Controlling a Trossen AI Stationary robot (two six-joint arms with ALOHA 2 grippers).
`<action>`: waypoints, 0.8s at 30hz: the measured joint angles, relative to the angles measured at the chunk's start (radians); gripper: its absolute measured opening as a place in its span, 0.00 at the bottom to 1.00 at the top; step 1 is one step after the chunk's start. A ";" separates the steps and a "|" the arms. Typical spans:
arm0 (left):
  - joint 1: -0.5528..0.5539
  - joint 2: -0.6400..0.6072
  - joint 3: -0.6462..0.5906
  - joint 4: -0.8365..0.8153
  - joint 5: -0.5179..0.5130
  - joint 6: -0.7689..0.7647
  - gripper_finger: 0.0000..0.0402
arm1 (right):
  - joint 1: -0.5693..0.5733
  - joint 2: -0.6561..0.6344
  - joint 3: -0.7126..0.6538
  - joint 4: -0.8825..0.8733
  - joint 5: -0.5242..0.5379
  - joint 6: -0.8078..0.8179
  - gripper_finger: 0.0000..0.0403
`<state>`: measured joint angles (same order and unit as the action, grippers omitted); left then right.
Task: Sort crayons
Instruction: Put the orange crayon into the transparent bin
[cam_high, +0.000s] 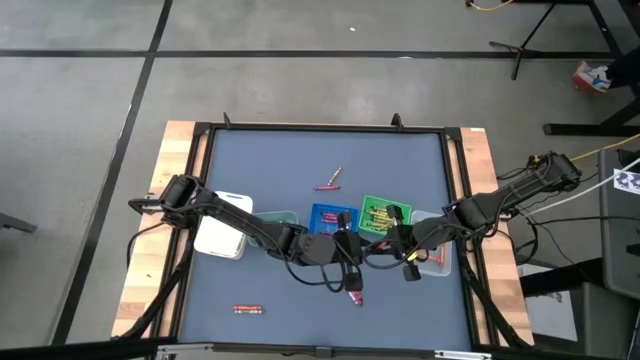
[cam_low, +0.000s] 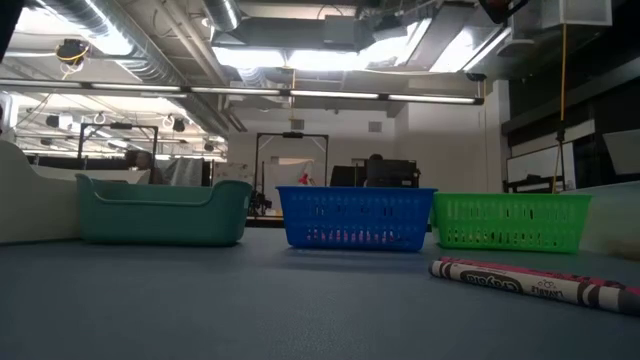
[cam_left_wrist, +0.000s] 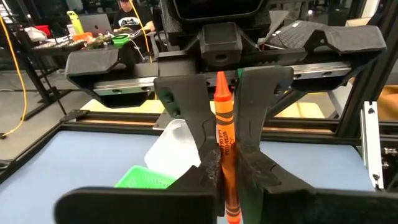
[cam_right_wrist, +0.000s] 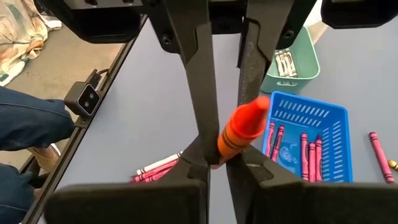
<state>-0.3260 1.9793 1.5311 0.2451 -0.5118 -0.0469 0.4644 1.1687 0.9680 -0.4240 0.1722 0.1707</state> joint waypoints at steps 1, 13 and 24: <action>0.000 0.000 0.000 0.000 0.001 -0.003 0.06 | 0.000 0.000 0.000 -0.002 0.000 0.005 0.07; -0.001 -0.001 0.003 -0.036 0.004 -0.028 0.26 | 0.000 0.001 -0.001 -0.233 -0.001 0.102 0.07; 0.000 -0.001 0.002 -0.074 0.002 -0.028 0.26 | 0.000 0.000 0.000 -0.695 -0.019 0.352 0.07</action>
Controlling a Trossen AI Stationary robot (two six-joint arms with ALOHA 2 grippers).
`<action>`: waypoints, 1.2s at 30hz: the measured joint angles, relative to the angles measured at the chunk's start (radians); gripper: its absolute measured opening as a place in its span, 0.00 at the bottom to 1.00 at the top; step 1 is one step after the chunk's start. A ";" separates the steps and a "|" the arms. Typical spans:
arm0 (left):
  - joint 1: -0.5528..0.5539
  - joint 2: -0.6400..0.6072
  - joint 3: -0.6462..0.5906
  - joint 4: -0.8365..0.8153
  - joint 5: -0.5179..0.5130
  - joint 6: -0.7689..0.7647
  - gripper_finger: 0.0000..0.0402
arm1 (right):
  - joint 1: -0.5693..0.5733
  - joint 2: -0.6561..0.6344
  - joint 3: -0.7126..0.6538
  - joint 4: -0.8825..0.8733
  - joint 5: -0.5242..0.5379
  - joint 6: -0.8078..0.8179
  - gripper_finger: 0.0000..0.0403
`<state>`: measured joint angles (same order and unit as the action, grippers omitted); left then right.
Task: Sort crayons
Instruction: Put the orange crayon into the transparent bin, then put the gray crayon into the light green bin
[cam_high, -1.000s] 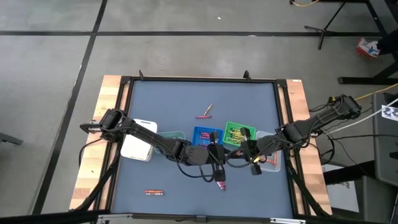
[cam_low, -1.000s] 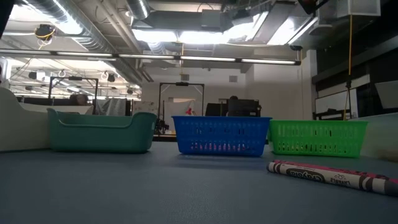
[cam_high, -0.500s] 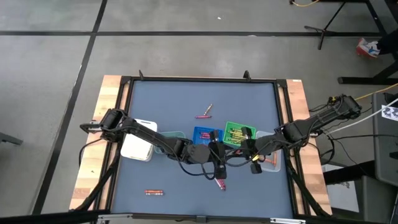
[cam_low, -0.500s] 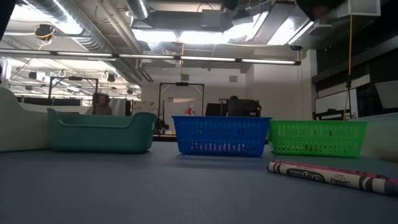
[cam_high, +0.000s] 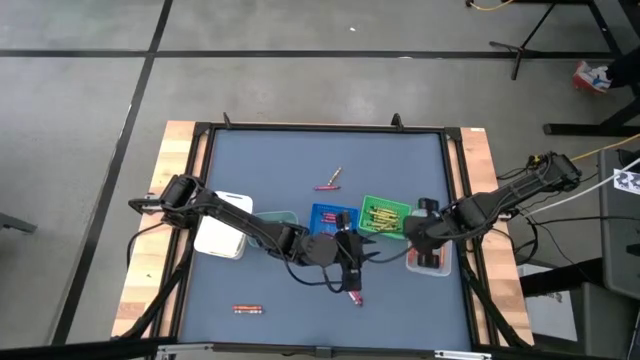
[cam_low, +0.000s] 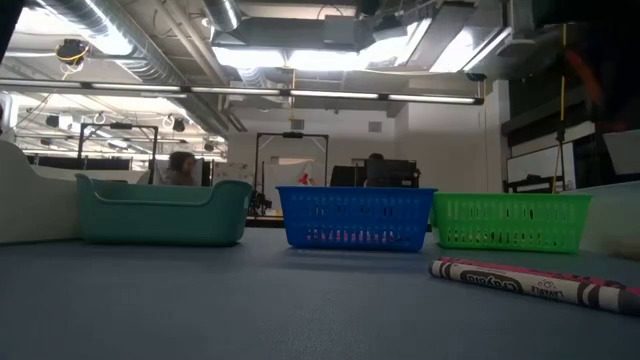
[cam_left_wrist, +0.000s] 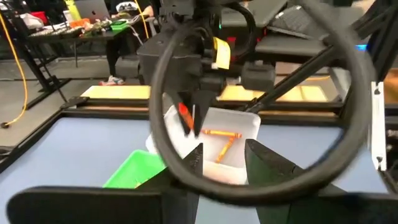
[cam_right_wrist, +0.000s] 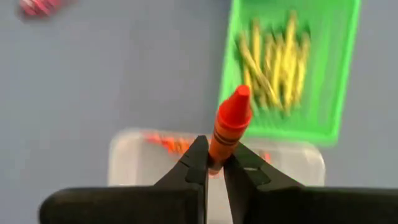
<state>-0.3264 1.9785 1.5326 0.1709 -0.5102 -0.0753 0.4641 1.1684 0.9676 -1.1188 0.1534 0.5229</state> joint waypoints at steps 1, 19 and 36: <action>0.000 0.000 0.000 -0.010 -0.001 0.000 0.26 | 0.000 0.000 0.000 -0.037 -0.008 0.020 0.07; 0.001 0.001 -0.001 -0.030 -0.001 0.000 0.26 | 0.000 0.000 0.000 -0.192 -0.041 0.054 0.14; -0.058 -0.114 -0.002 -0.384 0.143 -0.143 0.26 | 0.000 0.000 0.000 -0.184 -0.026 0.055 0.38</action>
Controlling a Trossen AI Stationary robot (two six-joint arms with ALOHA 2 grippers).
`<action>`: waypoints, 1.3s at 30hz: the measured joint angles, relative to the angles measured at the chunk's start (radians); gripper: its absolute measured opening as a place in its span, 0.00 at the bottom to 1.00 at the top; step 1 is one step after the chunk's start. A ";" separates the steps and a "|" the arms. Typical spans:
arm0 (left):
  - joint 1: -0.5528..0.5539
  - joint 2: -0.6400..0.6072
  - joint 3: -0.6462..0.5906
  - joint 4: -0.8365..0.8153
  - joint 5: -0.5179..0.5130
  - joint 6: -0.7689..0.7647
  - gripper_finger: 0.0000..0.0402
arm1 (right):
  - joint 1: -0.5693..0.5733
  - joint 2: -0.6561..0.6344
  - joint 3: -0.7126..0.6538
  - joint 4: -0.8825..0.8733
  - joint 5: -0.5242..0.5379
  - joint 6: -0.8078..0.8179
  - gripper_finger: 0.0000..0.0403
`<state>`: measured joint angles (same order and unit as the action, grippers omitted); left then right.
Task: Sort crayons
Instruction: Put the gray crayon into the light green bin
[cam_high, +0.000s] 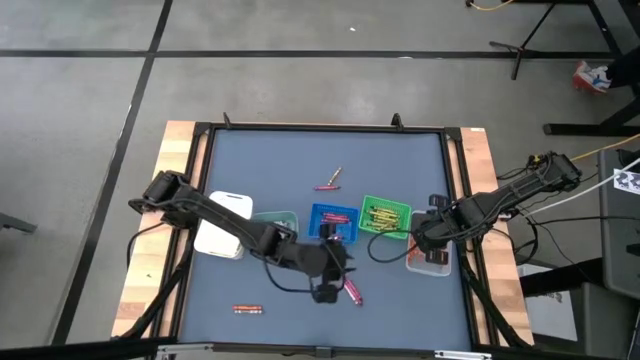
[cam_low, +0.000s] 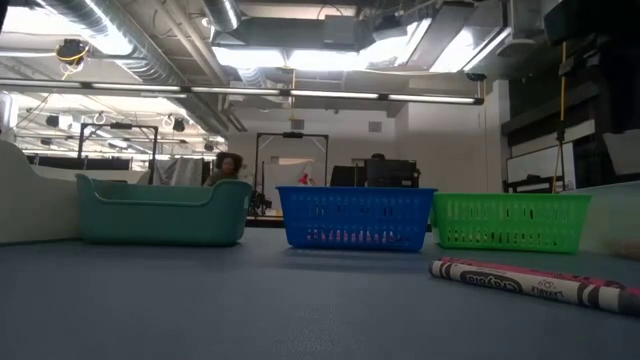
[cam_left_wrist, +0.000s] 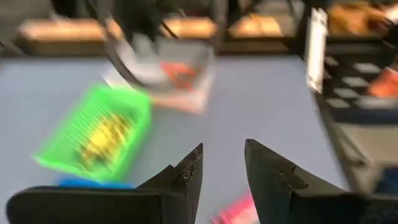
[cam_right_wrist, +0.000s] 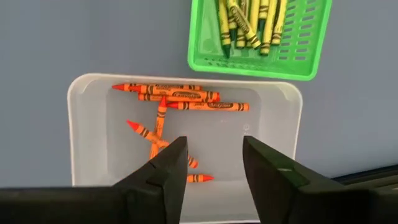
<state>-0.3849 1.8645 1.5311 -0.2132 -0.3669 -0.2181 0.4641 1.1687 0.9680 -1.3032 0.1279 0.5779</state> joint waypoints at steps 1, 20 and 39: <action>-0.007 -0.009 0.000 -0.040 0.032 -0.034 0.26 | 0.000 0.000 0.000 0.001 0.006 0.000 0.38; -0.374 -0.018 -0.163 -0.480 0.283 -0.687 0.26 | 0.000 0.000 0.000 0.210 0.020 -0.004 0.38; -0.513 -0.017 -0.371 -0.478 0.283 -0.901 0.23 | 0.000 0.000 0.000 0.610 0.018 -0.007 0.38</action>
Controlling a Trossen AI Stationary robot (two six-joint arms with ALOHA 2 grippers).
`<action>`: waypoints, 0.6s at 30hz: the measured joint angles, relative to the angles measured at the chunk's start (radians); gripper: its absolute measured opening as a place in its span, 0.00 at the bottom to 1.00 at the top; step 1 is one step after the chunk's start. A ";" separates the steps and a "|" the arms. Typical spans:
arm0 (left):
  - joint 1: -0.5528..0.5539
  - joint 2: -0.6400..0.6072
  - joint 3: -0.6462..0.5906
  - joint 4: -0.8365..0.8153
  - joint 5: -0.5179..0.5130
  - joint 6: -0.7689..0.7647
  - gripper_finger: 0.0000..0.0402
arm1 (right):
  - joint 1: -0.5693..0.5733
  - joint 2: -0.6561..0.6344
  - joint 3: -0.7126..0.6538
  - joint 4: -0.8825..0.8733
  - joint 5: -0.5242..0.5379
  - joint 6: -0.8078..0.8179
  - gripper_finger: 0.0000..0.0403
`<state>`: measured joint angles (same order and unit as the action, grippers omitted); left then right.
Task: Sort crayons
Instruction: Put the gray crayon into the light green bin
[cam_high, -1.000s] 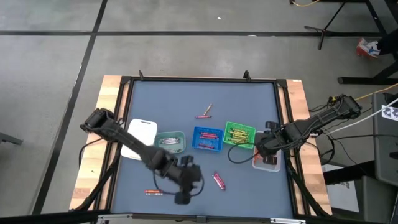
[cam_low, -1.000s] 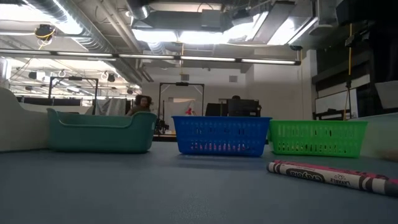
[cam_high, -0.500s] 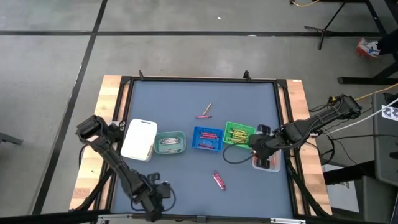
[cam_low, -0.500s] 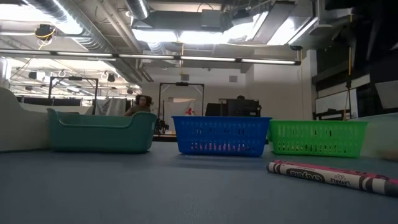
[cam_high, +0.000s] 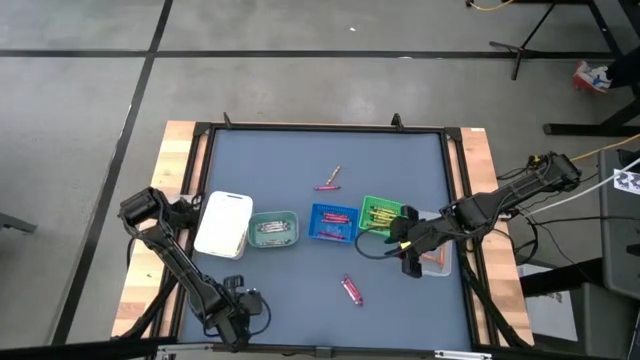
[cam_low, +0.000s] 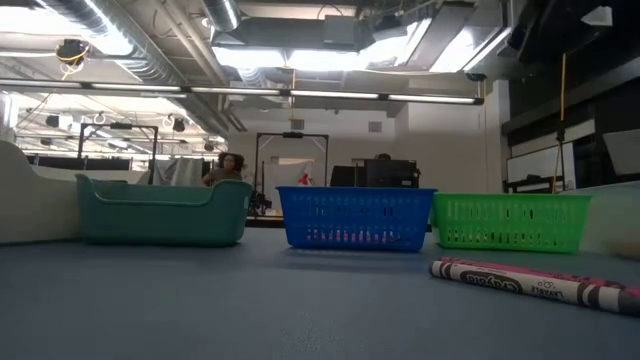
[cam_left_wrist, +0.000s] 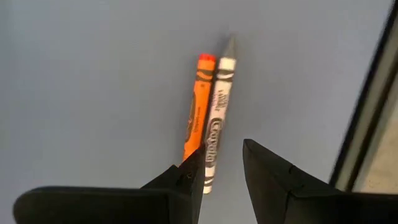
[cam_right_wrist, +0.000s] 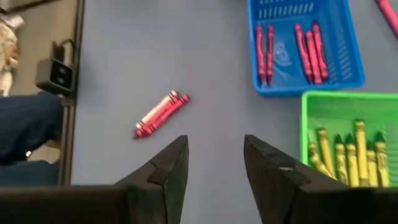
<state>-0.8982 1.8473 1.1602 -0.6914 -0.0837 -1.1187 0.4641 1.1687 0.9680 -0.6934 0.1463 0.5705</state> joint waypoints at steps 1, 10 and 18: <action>0.000 0.000 -0.005 0.000 0.000 0.000 0.23 | 0.000 0.000 0.000 0.010 0.000 0.000 0.38; 0.000 0.000 -0.046 0.042 0.000 0.002 0.23 | 0.000 0.000 0.000 0.022 0.000 0.000 0.38; 0.001 0.000 -0.046 0.042 -0.011 0.003 0.23 | 0.000 0.000 0.000 0.021 0.000 0.000 0.38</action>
<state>-0.8974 1.8473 1.1138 -0.6498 -0.0952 -1.1160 0.4641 1.1687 0.9680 -0.6724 0.1467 0.5701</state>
